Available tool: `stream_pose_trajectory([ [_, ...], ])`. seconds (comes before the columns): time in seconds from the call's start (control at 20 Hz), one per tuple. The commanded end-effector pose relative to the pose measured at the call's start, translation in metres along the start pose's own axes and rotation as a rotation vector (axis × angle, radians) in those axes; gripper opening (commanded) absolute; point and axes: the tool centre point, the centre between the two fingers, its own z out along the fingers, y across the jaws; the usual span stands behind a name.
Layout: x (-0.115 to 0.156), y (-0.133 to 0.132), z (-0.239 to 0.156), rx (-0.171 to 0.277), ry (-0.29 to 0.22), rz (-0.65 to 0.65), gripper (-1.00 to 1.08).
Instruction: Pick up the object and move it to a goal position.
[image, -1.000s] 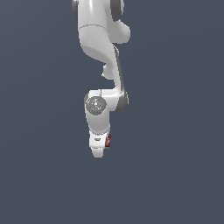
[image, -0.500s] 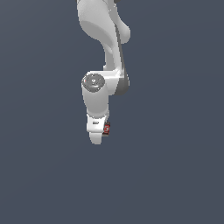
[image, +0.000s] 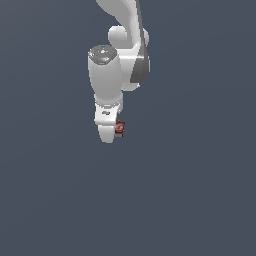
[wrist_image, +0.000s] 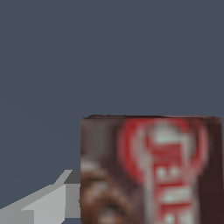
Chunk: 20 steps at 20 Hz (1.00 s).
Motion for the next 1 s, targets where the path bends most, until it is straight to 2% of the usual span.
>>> stream_pose_trajectory([
  [0.0, -0.002, -0.011, -0.021, 0.000, 0.000, 0.000, -1.00],
  [0.5, -0.009, -0.049, -0.102, -0.001, 0.005, -0.001, -1.00],
  [0.95, -0.014, -0.067, -0.144, -0.001, 0.006, 0.000, -1.00],
])
